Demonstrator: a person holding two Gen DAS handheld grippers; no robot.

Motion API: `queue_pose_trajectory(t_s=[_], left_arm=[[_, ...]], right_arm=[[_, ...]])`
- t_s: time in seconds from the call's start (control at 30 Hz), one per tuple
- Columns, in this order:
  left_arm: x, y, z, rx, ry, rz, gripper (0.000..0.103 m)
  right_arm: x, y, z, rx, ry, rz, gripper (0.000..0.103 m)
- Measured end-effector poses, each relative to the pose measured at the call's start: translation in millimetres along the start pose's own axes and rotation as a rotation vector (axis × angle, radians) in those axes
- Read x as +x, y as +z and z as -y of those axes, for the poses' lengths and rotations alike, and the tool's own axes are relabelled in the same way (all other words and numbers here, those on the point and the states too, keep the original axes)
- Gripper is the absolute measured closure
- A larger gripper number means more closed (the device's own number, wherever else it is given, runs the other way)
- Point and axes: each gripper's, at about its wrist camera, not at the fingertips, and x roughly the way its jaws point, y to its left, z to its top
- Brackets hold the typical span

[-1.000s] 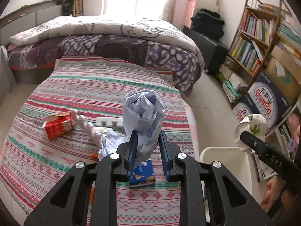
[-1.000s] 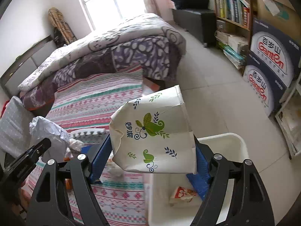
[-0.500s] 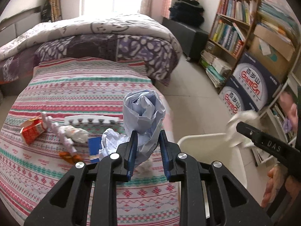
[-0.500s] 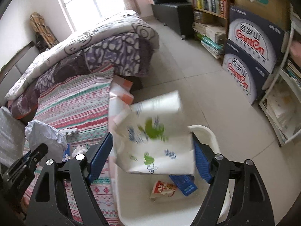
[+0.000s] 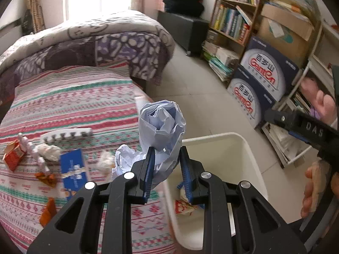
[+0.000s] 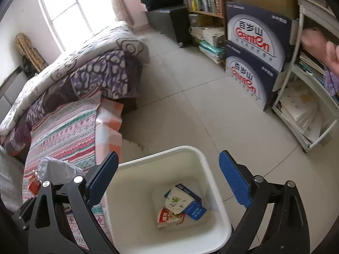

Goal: Collect trash
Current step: 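Drop the paper cup into the bin with the right tool while the left tool drops the plastic bag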

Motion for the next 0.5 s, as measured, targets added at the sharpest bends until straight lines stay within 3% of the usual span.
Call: queue_pose_trajectory(t_s=[0.37, 0.5], left_arm=[[26, -12, 54, 0.084, -0.107, -0.083, 0.076], [35, -17, 72, 0.108, -0.156, -0.116, 0.066]], right_arm=[[-2, 3, 32, 0.055, -0.034, 0.013, 0.011], [-2, 4, 43, 0.075, -0.050, 0.016, 0.009]])
